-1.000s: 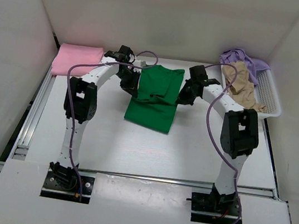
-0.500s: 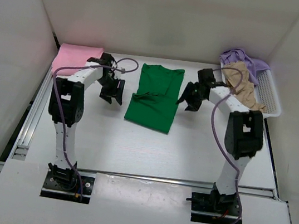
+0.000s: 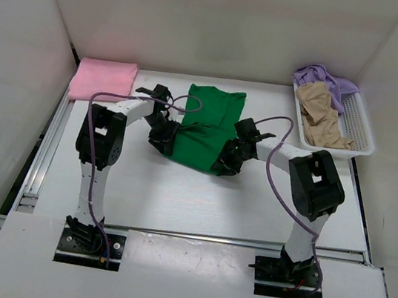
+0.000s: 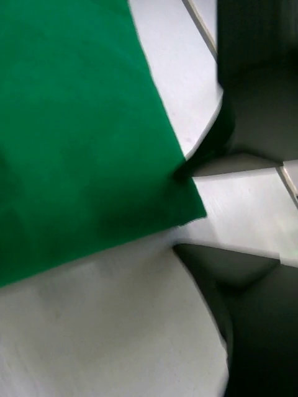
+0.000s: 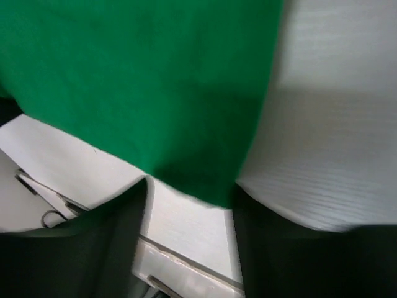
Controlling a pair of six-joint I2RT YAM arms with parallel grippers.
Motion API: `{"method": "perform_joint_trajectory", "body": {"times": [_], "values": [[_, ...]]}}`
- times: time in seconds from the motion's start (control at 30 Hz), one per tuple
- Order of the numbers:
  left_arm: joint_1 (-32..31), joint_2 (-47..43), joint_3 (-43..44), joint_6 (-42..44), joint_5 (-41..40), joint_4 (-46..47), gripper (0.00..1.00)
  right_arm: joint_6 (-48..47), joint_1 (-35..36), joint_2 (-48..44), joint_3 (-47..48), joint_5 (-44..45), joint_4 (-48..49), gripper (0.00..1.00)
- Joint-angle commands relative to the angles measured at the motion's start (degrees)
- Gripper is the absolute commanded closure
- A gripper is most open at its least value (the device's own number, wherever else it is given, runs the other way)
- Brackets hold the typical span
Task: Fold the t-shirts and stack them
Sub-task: Fold the folded rectangular tshirt in 1/3 of the way
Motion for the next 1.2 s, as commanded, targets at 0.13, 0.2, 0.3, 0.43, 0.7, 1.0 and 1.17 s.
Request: {"method": "perform_joint_trajectory", "body": {"times": [0.13, 0.2, 0.3, 0.43, 0.7, 1.0, 1.17], "values": [[-2.3, 2.1, -0.1, 0.7, 1.5, 1.4, 0.90, 3.6, -0.7, 2.0, -1.8, -0.5, 3.4, 0.90], [-3.7, 0.1, -1.9, 0.7, 1.0, 1.4, 0.90, 3.6, -1.4, 0.2, -3.1, 0.2, 3.4, 0.99], [-4.3, -5.5, -9.2, 0.7, -2.8, 1.4, 0.90, 2.5, -1.4, -3.4, -5.6, 0.2, 1.7, 1.00], [-6.1, -14.2, -18.6, 0.7, -4.9, -0.7, 0.90, -6.2, -0.8, -9.7, -8.9, 0.7, -5.0, 1.00], [-12.3, -25.9, -26.7, 0.7, -8.9, -8.7, 0.52, -10.3, 4.8, -25.0, -23.3, -1.2, -10.6, 0.67], [-14.4, -27.0, -20.5, 0.7, -13.4, -11.0, 0.41, -6.2, 4.8, -31.1, -32.1, -0.2, -5.5, 0.41], [-20.9, -30.3, -15.3, 0.7, -17.9, -3.9, 0.43, -5.2, 4.8, -35.5, -28.5, 6.0, -7.5, 0.66]]}}
